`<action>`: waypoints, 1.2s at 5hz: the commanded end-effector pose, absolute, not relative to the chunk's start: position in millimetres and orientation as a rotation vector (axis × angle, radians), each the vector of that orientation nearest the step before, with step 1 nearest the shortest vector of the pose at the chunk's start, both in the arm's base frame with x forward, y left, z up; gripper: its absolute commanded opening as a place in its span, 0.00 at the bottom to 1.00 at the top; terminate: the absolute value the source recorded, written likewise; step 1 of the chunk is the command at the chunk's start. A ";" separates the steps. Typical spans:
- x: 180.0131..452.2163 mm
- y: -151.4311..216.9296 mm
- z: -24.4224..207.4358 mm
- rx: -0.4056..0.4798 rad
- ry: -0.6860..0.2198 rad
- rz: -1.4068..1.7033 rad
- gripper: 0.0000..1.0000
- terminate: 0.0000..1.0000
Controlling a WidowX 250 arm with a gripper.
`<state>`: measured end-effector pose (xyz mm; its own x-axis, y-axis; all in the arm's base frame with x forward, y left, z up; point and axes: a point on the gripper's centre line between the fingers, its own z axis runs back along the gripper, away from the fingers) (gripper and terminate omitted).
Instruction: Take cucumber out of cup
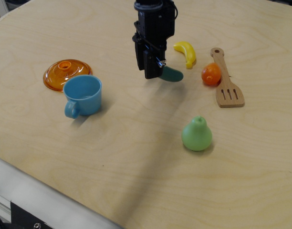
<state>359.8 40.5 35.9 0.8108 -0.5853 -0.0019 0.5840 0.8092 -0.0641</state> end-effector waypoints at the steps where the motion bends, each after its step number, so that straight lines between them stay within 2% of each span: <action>1: 371.5 48.6 46.7 -0.034 -0.045 -0.611 0.00 0.00; 4: 361.4 60.1 28.6 -0.036 -0.005 -0.612 0.00 0.00; 5: 358.8 60.9 31.6 -0.051 -0.014 -0.604 1.00 0.00; 6: 355.9 61.2 32.9 -0.048 -0.001 -0.599 1.00 0.00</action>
